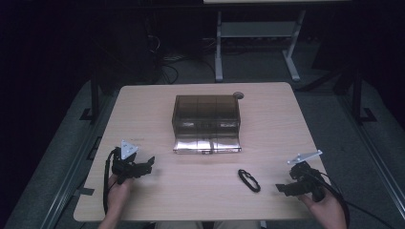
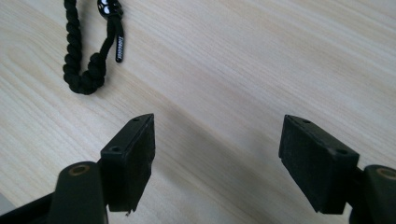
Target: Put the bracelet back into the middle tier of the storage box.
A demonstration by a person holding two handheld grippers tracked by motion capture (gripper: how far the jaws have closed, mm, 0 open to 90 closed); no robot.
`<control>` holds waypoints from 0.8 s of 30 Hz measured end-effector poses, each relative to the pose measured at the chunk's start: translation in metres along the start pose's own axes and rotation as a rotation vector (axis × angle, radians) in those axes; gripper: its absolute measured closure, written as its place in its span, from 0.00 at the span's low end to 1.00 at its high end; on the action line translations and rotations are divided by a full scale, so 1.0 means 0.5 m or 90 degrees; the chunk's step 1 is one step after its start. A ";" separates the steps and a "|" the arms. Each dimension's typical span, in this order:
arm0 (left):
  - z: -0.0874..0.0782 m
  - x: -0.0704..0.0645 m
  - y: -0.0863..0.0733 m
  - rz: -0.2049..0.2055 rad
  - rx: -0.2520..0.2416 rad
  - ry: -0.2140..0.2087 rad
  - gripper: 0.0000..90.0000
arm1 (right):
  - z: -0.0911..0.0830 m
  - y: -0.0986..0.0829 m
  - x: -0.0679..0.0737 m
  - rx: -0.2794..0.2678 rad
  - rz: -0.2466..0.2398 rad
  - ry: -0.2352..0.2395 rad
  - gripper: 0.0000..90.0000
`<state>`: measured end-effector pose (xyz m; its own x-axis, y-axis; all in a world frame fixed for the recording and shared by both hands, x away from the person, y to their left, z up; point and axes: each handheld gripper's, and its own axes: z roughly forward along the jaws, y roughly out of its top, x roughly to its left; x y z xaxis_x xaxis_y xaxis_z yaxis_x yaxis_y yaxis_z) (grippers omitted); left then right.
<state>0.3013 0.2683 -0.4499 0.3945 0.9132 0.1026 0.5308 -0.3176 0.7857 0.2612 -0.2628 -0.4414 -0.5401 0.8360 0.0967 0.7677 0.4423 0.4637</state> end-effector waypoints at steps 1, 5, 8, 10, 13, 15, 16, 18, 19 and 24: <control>0.001 0.000 0.000 -0.002 0.002 0.001 0.15 | -0.001 0.001 0.001 -0.002 -0.001 0.000 0.30; -0.001 0.001 0.000 0.001 0.000 -0.001 0.15 | -0.002 0.003 0.005 0.000 0.000 -0.003 0.29; -0.001 -0.001 0.000 -0.002 -0.006 -0.004 0.15 | -0.001 0.005 0.010 -0.001 -0.002 -0.003 0.29; -0.002 -0.001 0.000 0.002 -0.005 -0.006 0.14 | -0.002 0.007 0.015 -0.002 -0.007 -0.008 0.29; -0.002 -0.002 0.000 -0.006 -0.011 -0.006 0.15 | -0.002 0.010 0.018 -0.006 -0.012 -0.007 0.29; -0.003 -0.001 0.000 -0.005 -0.011 -0.006 0.14 | -0.002 0.013 0.021 -0.008 -0.011 -0.005 0.29; -0.003 0.002 0.001 0.003 -0.007 -0.003 0.14 | -0.001 0.015 0.025 -0.006 -0.015 -0.005 0.29; -0.002 0.002 0.001 0.001 -0.005 -0.002 0.14 | -0.001 0.017 0.028 -0.008 -0.020 -0.004 0.28; -0.002 0.002 0.001 0.001 -0.005 -0.002 0.15 | -0.001 0.017 0.028 -0.008 -0.020 -0.004 0.28; 0.000 -0.002 0.001 -0.002 -0.009 -0.004 0.15 | -0.004 0.022 0.039 -0.006 -0.025 -0.001 0.28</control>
<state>0.3014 0.2674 -0.4496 0.3972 0.9127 0.0963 0.5213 -0.3108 0.7947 0.2584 -0.2423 -0.4326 -0.5700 0.8180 0.0772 0.7421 0.4722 0.4757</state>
